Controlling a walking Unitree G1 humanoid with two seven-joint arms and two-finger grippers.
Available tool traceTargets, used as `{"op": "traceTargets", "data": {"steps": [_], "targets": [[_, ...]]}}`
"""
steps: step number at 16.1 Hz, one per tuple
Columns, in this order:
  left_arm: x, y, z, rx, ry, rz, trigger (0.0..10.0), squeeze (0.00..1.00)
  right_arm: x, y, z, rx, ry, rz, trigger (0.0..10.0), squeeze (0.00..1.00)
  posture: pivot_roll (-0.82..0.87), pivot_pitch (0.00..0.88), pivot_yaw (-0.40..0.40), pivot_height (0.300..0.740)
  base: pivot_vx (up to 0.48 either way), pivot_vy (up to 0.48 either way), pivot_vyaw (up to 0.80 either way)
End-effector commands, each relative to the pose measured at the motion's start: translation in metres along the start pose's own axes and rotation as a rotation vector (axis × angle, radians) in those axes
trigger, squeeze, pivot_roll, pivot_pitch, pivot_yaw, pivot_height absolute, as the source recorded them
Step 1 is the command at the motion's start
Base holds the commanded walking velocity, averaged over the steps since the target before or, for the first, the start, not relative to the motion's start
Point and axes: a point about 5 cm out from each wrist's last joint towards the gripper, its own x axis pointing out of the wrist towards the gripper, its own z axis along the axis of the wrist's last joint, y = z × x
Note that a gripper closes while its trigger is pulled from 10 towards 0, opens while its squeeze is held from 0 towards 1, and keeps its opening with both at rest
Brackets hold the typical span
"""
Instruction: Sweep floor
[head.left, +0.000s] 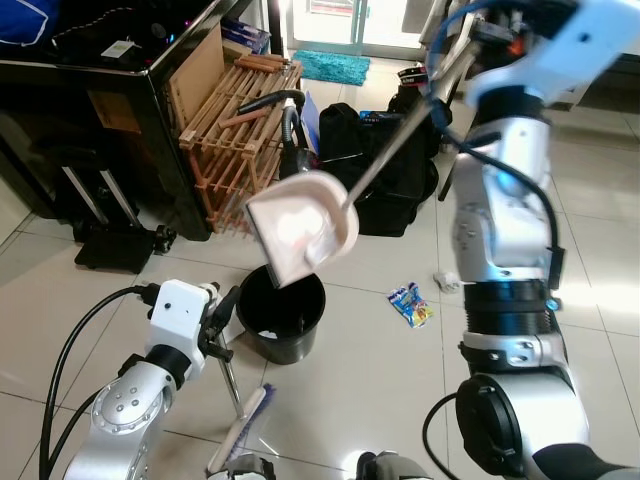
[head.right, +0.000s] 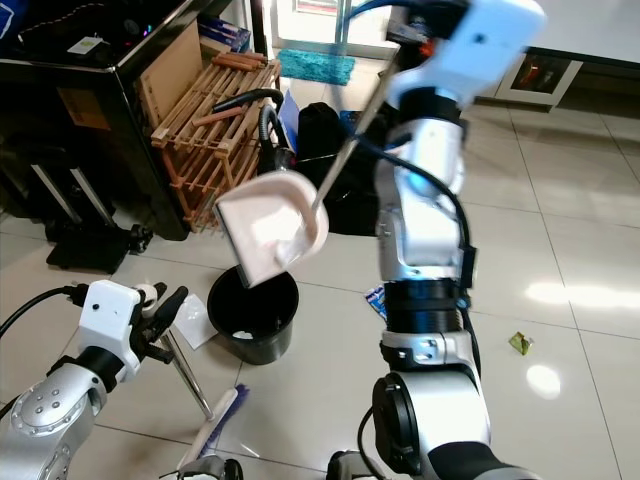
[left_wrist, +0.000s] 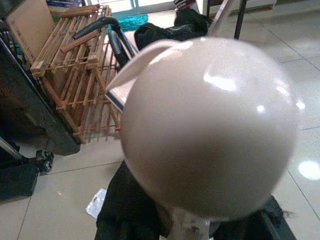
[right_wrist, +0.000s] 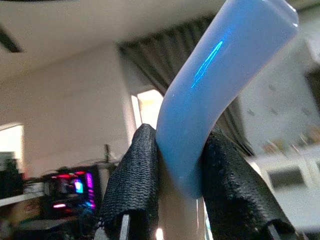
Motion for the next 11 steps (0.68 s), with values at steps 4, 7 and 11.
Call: {"op": "traceTargets", "data": {"steps": [4,7,11], "targets": [[-0.005,0.003,0.005,0.022,-0.015,0.008,10.0,0.00,0.003,0.034,0.017,-0.002,-0.173,0.165,10.0,0.00,0.04,0.134,-0.020,0.740,0.000,0.000,0.00],[-0.005,0.005,0.006,0.027,-0.018,0.012,10.0,0.00,-0.006,0.059,0.017,0.002,-0.230,0.279,10.0,0.00,0.04,0.133,-0.019,0.740,0.000,0.000,0.00],[-0.004,0.007,0.008,0.030,-0.029,0.017,10.0,0.00,-0.026,0.085,0.016,-0.006,-0.287,0.420,10.0,0.00,0.04,0.136,-0.016,0.740,0.000,0.000,0.00]]}}
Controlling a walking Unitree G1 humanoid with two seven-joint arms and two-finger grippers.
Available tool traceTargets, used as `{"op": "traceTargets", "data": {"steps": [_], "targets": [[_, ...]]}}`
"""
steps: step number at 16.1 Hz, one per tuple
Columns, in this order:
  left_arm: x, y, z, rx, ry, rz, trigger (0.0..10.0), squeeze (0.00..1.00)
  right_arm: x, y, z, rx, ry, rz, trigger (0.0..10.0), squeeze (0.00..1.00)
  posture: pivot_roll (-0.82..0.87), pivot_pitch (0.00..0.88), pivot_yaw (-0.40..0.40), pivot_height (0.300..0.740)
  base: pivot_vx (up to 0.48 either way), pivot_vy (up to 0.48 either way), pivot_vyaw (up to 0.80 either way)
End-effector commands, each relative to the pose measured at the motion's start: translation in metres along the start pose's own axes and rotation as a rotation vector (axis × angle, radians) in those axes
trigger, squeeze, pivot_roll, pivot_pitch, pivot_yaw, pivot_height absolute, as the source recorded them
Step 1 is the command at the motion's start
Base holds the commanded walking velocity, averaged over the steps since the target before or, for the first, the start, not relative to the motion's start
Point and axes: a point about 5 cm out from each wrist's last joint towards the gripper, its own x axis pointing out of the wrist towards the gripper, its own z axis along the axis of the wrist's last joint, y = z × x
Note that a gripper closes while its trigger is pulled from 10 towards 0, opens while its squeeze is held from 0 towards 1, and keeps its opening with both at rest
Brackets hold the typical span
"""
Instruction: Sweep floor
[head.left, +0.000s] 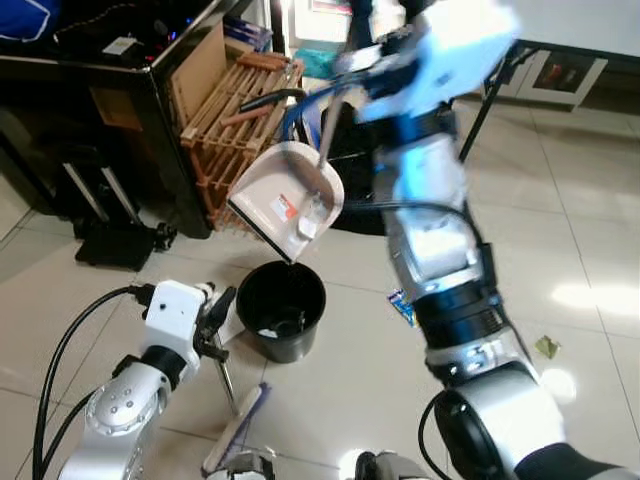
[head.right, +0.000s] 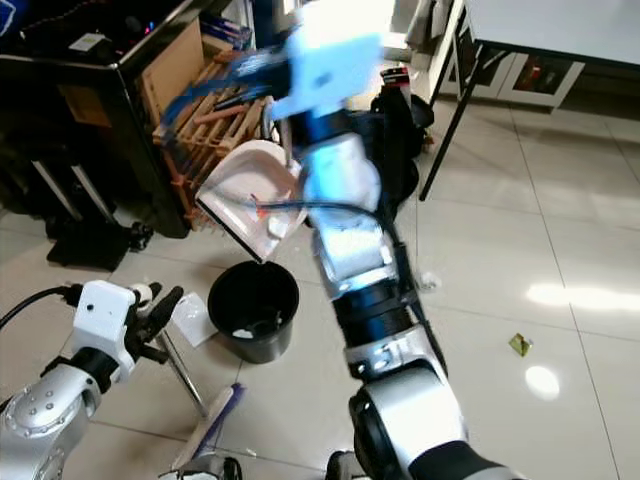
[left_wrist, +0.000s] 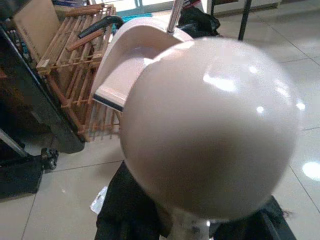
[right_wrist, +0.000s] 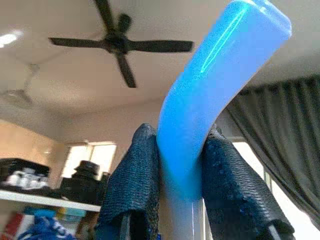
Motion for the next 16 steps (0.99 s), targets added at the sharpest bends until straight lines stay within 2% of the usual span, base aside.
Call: {"op": "traceTargets", "data": {"steps": [1,3,5,7,14,15,16], "targets": [[-0.001,0.002,0.008,0.020,-0.031,0.006,10.0,0.00,0.001,0.009,0.009,-0.004,-0.076,0.033,10.0,0.00,0.04,0.136,-0.015,0.740,0.000,0.000,0.00],[-0.002,0.002,0.007,0.021,-0.029,0.006,10.0,0.00,-0.003,0.018,0.010,0.015,-0.082,0.046,10.0,0.00,0.04,0.140,-0.015,0.740,0.000,0.000,0.00],[-0.002,0.003,0.007,0.023,-0.027,0.006,10.0,0.00,-0.010,0.034,0.014,-0.004,-0.118,0.120,10.0,0.00,0.04,0.142,-0.015,0.740,0.000,0.000,0.00],[-0.002,0.002,0.007,0.026,-0.026,0.003,10.0,0.00,-0.013,0.038,0.012,-0.004,-0.118,0.136,10.0,0.00,0.04,0.141,-0.012,0.740,0.000,0.000,0.00],[-0.001,0.003,0.007,0.040,-0.029,0.004,10.0,0.00,-0.013,0.036,0.008,-0.006,-0.105,0.080,10.0,0.00,0.05,0.139,-0.014,0.740,0.000,0.000,0.00],[-0.001,0.002,0.007,0.040,-0.029,0.005,10.0,0.00,-0.010,0.027,0.006,-0.050,-0.092,0.053,10.0,0.00,0.05,0.136,-0.013,0.740,0.000,0.000,0.00],[0.001,0.002,0.007,0.039,-0.029,0.003,10.0,0.00,-0.006,0.009,0.005,-0.143,-0.065,-0.004,10.0,0.00,0.04,0.128,-0.012,0.740,0.000,0.000,0.00]]}}
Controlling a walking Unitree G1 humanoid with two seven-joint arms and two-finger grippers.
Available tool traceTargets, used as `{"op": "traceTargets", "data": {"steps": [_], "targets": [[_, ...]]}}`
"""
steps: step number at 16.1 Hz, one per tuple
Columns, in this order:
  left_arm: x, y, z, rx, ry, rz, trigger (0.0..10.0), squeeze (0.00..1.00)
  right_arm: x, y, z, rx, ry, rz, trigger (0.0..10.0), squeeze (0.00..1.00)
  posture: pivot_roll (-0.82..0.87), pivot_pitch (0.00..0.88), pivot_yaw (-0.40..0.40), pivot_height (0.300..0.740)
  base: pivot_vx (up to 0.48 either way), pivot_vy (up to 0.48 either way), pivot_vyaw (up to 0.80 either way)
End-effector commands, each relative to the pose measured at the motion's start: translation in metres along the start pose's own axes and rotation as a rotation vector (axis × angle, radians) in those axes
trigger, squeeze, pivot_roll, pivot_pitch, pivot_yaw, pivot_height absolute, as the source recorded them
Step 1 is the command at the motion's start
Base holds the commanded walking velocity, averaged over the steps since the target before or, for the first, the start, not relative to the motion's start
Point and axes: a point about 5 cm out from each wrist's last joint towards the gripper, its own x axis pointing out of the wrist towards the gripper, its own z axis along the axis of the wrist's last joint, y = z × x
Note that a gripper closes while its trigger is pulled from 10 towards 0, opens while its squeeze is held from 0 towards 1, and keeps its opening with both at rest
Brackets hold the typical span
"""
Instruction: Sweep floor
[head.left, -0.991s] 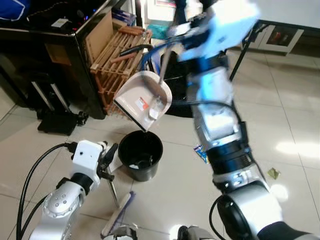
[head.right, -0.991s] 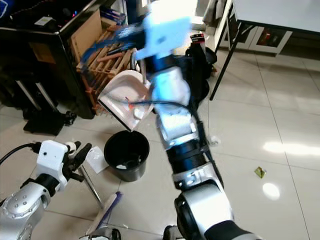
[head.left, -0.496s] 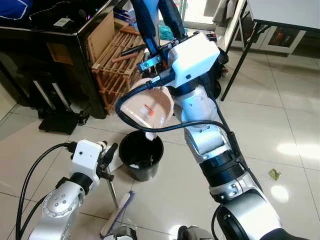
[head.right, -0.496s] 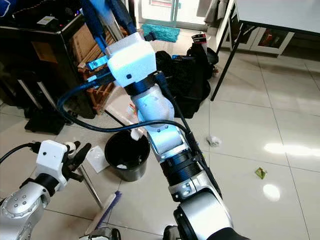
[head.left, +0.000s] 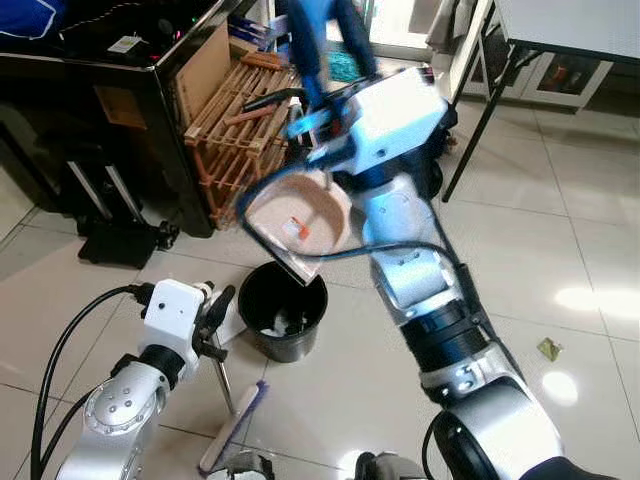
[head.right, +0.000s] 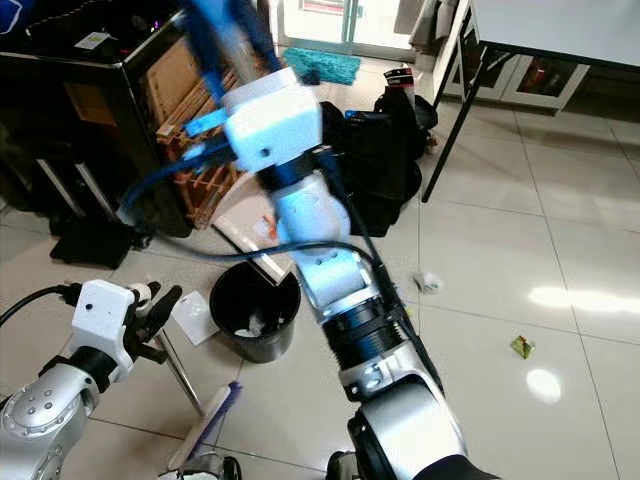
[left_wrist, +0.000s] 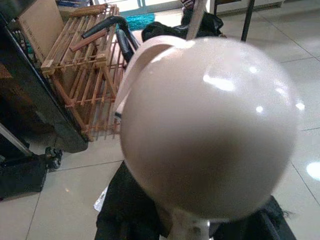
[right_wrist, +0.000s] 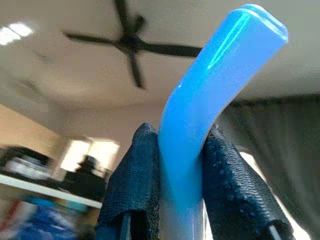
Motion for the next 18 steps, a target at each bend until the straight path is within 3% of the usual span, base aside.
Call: {"op": "traceTargets", "data": {"steps": [1,3,4,7,9,12,17,18], "targets": [[0.001,0.000,0.005,0.025,-0.025,0.003,10.0,0.00,0.013,-0.016,0.010,-0.085,-0.052,-0.050,10.0,0.00,0.04,0.128,-0.012,0.740,0.000,0.000,0.00],[0.014,-0.009,0.005,0.002,-0.033,-0.033,10.0,0.00,0.014,-0.070,0.011,-0.227,0.005,-0.097,10.0,0.00,0.00,0.109,0.008,0.740,0.000,0.000,0.00],[0.019,-0.013,0.005,-0.018,-0.027,-0.055,10.0,0.00,0.003,-0.097,0.015,-0.308,0.040,-0.150,10.0,0.00,-0.03,0.105,0.015,0.740,0.000,0.000,0.00],[0.023,-0.019,0.004,-0.038,-0.022,-0.084,10.0,0.00,-0.024,-0.136,0.017,-0.423,0.161,-0.275,10.0,0.00,-0.05,0.100,0.020,0.740,0.000,0.000,0.00],[0.027,-0.024,0.002,-0.069,-0.016,-0.088,10.0,0.00,-0.064,-0.164,0.012,-0.487,0.351,-0.372,10.0,0.00,-0.07,0.101,0.025,0.740,0.000,0.000,0.00],[0.039,-0.025,0.006,-0.052,-0.041,-0.069,10.0,0.00,-0.121,-0.183,0.024,-0.551,0.461,-0.462,10.0,0.00,-0.07,0.099,0.028,0.740,0.000,0.000,0.00],[0.047,-0.025,0.017,-0.013,-0.110,-0.063,10.0,0.00,-0.169,-0.191,0.030,-0.471,0.540,-0.730,10.0,0.00,-0.07,0.106,0.025,0.740,0.000,0.000,0.00],[0.048,-0.025,0.016,-0.011,-0.114,-0.062,10.0,0.00,-0.173,-0.188,0.028,-0.452,0.556,-0.730,10.0,0.00,-0.07,0.107,0.024,0.740,0.000,0.000,0.00]]}}
